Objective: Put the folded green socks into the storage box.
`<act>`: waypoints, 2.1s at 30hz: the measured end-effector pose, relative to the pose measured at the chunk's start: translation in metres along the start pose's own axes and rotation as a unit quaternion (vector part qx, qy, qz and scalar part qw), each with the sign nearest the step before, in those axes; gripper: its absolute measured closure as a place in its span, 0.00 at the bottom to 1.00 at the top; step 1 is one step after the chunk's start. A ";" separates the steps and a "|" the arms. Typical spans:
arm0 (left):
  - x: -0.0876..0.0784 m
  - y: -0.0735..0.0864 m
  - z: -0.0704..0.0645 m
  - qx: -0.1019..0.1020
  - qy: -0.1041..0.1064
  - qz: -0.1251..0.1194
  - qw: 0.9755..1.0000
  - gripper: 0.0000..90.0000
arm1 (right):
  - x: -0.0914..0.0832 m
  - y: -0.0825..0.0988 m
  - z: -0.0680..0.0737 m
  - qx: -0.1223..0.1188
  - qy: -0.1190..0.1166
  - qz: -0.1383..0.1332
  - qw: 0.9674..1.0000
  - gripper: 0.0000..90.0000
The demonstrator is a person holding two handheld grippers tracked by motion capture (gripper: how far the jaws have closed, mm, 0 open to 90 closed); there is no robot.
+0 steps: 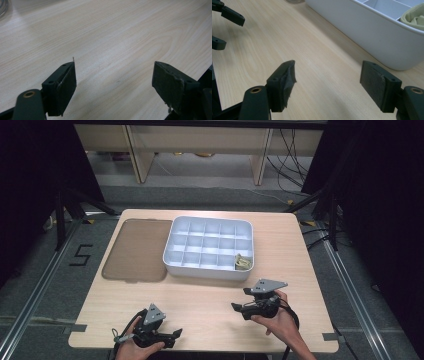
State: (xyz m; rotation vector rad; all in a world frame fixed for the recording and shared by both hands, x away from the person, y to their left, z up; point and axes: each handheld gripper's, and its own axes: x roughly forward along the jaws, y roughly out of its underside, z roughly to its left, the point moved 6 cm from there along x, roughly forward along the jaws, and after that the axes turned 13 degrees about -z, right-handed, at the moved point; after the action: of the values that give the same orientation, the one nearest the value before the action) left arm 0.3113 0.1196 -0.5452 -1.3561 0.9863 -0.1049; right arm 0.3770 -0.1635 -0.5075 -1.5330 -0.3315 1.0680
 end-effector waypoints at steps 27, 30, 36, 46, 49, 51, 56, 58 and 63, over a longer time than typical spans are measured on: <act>-0.001 0.001 0.002 0.026 0.006 0.017 1.000 0.21 | -0.019 0.033 0.016 0.006 -0.011 0.020 1.000 0.22; -0.001 0.001 0.002 0.027 0.006 0.020 0.999 0.21 | -0.021 0.035 0.017 0.003 -0.011 0.021 1.000 0.21; -0.001 0.002 0.001 0.017 0.006 0.020 1.000 0.21 | -0.025 0.042 0.024 0.003 -0.012 0.026 1.000 0.19; -0.001 0.002 0.001 0.019 0.002 0.019 1.000 0.21 | -0.034 0.057 0.033 -0.002 -0.017 0.038 0.999 0.19; 0.000 0.002 -0.001 0.011 0.002 0.014 1.000 0.21 | -0.035 0.059 0.036 -0.002 -0.020 0.042 0.999 0.19; 0.000 0.002 0.000 0.014 0.002 0.016 1.000 0.21 | -0.034 0.060 0.036 -0.002 -0.019 0.039 0.999 0.19; 0.000 0.002 -0.001 0.015 0.004 0.013 1.000 0.21 | -0.036 0.061 0.035 -0.007 -0.018 0.043 0.999 0.19; -0.001 0.002 0.000 0.021 0.004 0.018 1.000 0.21 | -0.036 0.061 0.035 -0.003 -0.018 0.044 0.999 0.19; 0.000 0.002 -0.001 0.015 0.004 0.013 1.000 0.21 | -0.036 0.061 0.034 -0.006 -0.018 0.044 0.999 0.19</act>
State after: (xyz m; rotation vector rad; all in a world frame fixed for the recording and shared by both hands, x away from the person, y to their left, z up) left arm 0.3102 0.1195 -0.5466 -1.3157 1.0040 -0.1059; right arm 0.3102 -0.1849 -0.5436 -1.5529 -0.2982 1.1649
